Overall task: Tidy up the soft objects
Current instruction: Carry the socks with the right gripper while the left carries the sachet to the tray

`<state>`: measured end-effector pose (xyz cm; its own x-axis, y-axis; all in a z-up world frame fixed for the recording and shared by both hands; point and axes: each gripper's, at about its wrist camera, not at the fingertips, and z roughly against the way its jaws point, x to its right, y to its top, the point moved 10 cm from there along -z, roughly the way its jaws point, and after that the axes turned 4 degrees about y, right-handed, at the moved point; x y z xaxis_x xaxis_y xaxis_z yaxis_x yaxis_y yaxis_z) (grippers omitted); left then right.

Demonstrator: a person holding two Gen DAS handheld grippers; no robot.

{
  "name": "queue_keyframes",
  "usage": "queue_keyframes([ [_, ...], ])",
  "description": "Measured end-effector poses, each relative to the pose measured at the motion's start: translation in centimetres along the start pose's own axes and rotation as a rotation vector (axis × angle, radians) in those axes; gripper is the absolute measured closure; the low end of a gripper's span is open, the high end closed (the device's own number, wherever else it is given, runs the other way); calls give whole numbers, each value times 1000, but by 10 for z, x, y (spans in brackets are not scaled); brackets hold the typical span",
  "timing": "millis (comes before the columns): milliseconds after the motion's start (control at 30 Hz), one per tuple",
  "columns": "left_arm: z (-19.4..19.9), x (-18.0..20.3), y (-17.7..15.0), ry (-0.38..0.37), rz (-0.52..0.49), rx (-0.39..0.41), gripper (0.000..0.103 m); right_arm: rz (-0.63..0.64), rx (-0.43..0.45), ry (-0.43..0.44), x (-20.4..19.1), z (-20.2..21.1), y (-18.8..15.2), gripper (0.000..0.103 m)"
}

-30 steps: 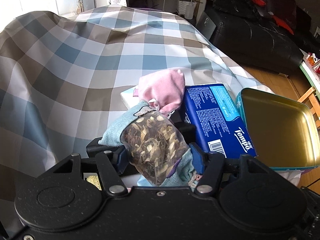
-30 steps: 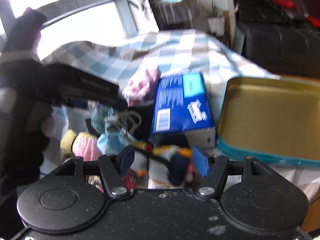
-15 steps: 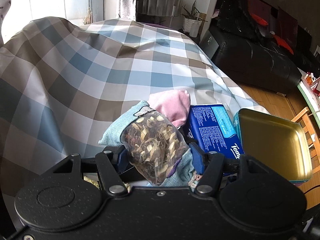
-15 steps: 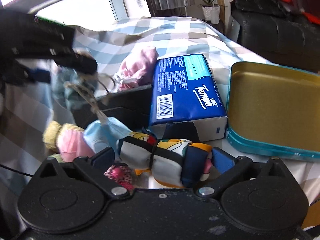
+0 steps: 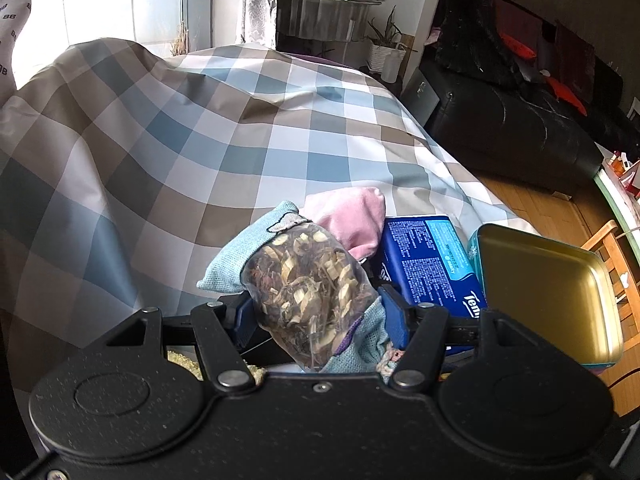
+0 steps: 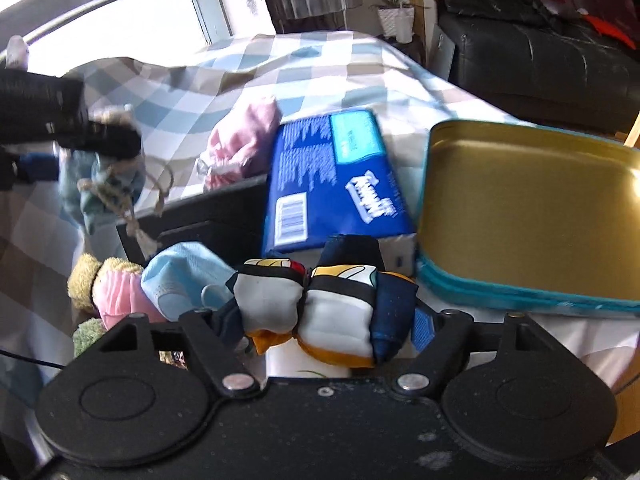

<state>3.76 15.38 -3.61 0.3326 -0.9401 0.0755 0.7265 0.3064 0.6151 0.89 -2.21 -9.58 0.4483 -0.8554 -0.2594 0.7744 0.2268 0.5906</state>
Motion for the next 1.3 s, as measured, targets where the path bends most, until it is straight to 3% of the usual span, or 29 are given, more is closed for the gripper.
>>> queue_keyframes([
  [233, 0, 1, -2, 2, -5, -2, 45, -71, 149, -26, 47, 53, 60, 25],
  [400, -2, 7, -5, 4, -26, -4, 45, -81, 208, -146, 103, 80, 98, 25],
  [567, -5, 14, -8, 6, -54, -5, 45, -87, 241, -220, 144, 98, 124, 25],
  [800, -13, 31, -11, 4, -106, -22, 45, -30, 315, -301, 170, 121, 147, 24],
  [967, -13, 60, -9, -21, -159, -25, 45, -121, 262, -258, 180, 110, 138, 24],
  [1300, -14, 148, 10, -110, -233, -20, 45, -181, 172, -328, 200, 98, 118, 24],
])
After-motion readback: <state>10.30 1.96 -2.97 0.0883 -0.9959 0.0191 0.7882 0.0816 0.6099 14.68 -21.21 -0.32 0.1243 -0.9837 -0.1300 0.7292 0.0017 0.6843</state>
